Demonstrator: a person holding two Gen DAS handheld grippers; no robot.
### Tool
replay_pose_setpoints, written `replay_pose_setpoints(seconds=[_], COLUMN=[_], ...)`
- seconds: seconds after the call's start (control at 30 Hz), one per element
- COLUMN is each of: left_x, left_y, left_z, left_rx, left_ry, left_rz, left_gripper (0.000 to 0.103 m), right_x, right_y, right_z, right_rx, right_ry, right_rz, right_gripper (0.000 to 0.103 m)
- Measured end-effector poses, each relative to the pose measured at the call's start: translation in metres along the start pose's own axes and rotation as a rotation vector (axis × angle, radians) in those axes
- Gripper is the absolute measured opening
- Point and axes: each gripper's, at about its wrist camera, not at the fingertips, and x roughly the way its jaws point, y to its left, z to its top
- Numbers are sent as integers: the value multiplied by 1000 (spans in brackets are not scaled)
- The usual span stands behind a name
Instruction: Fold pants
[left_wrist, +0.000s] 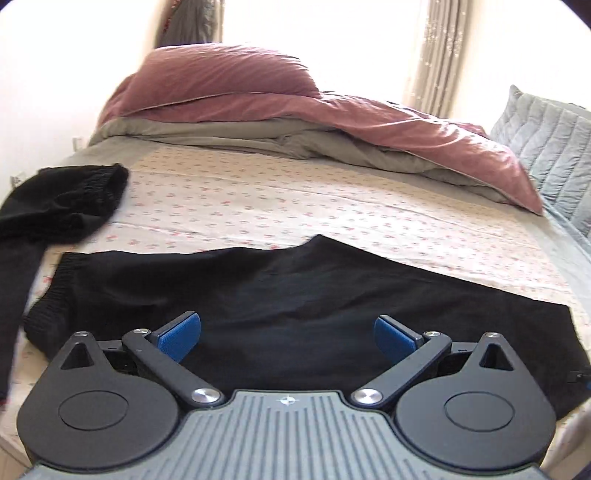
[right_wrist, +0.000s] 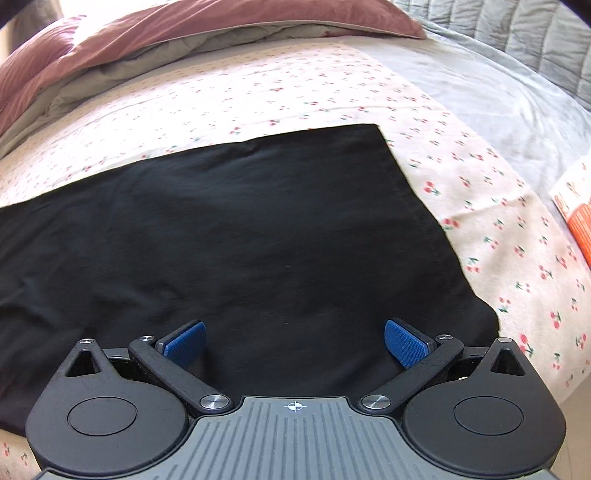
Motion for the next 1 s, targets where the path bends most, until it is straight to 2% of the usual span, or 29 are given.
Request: replay_pose_setpoints(seconds=[0.07, 0.13, 0.17, 0.23, 0.3, 0.33, 0.37, 0.4, 0.47, 0.6, 0.77, 0.87, 1.0], left_x=[13, 36, 49, 77, 107, 116, 114, 113, 114, 118, 113, 108, 103], left_y=[-39, -83, -102, -132, -152, -157, -162, -165, -161, -149, -149, -150, -156], left_z=[-4, -16, -24, -48, -77, -91, -100, -104, -98, -97, -99, -103, -107], left_rx=[22, 80, 118, 180, 224, 257, 309, 342, 326, 293, 310, 303, 305], left_ry=[27, 65, 90, 169, 281, 279, 220, 199, 216, 200, 185, 177, 171], left_rz=[-63, -109, -127, -160, -193, -177, -163, -157, -173, -192, -199, -202, -215], left_gripper=[92, 92, 92, 91, 86, 89, 93, 93, 92, 92, 92, 92, 92], right_x=[-2, -7, -10, -17, -23, -25, -28, -30, -34, -39, -34, -28, -25], right_y=[-16, -37, -46, -66, -83, -91, -100, -107, -120, -145, -140, -140, -144], right_z=[1, 2, 1, -1, -5, -7, -9, -11, -15, -26, -27, -29, -35], right_rx=[64, 159, 208, 310, 389, 426, 460, 487, 533, 637, 654, 713, 784], right_ry=[-11, -33, -46, -64, -75, -80, -85, -90, -103, -109, -94, -77, -77], right_rz=[-25, -47, -31, 29, 66, 84, 91, 78, 53, 101, 148, 214, 211], right_gripper=[102, 96, 87, 82, 71, 67, 64, 64, 65, 63, 62, 57, 48])
